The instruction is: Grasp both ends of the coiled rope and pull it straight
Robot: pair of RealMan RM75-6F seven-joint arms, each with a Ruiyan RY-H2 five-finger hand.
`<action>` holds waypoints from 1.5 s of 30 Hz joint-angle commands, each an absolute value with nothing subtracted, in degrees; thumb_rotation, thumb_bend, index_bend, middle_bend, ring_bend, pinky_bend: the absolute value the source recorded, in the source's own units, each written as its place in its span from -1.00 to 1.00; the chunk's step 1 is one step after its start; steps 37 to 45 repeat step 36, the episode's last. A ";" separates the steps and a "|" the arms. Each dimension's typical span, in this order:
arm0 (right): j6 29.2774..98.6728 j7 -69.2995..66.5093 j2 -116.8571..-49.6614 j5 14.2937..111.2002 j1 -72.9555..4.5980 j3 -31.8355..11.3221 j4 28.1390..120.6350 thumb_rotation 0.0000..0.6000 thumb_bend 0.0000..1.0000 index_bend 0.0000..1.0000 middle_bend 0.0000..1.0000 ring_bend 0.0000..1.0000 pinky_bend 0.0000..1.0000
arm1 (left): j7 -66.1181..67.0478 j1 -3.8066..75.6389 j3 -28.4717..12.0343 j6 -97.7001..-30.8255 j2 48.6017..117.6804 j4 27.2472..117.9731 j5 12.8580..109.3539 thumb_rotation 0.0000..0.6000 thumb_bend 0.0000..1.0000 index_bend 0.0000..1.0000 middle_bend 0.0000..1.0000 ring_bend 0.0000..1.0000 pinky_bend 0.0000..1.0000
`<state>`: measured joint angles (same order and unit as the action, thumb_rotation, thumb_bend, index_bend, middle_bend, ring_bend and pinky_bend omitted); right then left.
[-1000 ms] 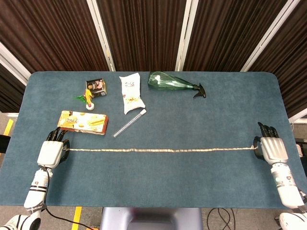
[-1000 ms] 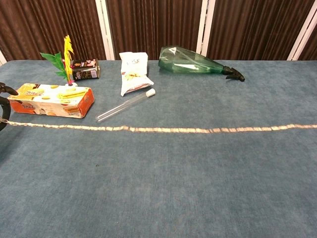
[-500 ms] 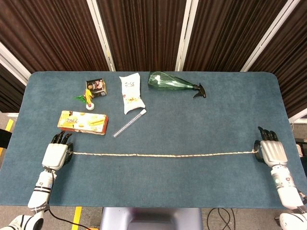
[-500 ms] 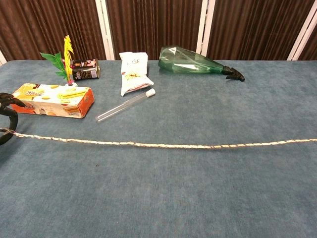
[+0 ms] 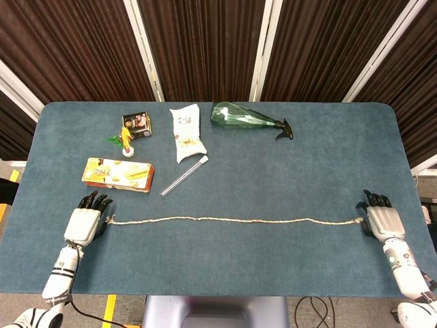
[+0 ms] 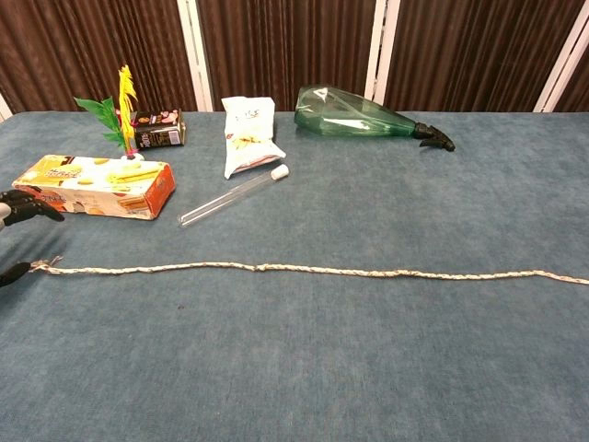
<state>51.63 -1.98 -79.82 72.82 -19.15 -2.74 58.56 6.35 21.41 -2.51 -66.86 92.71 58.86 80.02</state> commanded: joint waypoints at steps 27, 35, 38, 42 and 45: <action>90.99 4.28 -64.28 90.97 -1.95 1.85 88.87 1.00 -0.14 -1.00 -1.00 -1.00 -1.00 | -0.82 6.25 6.37 -89.95 67.52 88.86 94.65 1.00 -0.16 -1.00 -1.00 -1.00 -0.91; 90.59 4.37 -64.41 91.09 -1.66 1.38 88.99 1.00 -0.18 -1.00 -1.00 -1.00 -1.00 | -3.32 5.84 5.26 -90.59 67.03 87.35 94.93 1.00 -0.16 -1.00 -1.00 -1.00 -0.91; 90.33 4.54 -64.47 91.05 -1.72 1.34 88.96 1.00 -0.18 -1.00 -1.00 -1.00 -1.00 | -3.41 5.84 5.09 -90.64 67.10 87.20 94.93 1.00 -0.16 -1.00 -1.00 -1.00 -0.91; 90.33 4.54 -64.47 91.05 -1.72 1.34 88.96 1.00 -0.18 -1.00 -1.00 -1.00 -1.00 | -3.41 5.84 5.09 -90.64 67.10 87.20 94.93 1.00 -0.16 -1.00 -1.00 -1.00 -0.91; 90.33 4.54 -64.47 91.05 -1.72 1.34 88.96 1.00 -0.18 -1.00 -1.00 -1.00 -1.00 | -3.41 5.84 5.09 -90.64 67.10 87.20 94.93 1.00 -0.16 -1.00 -1.00 -1.00 -0.91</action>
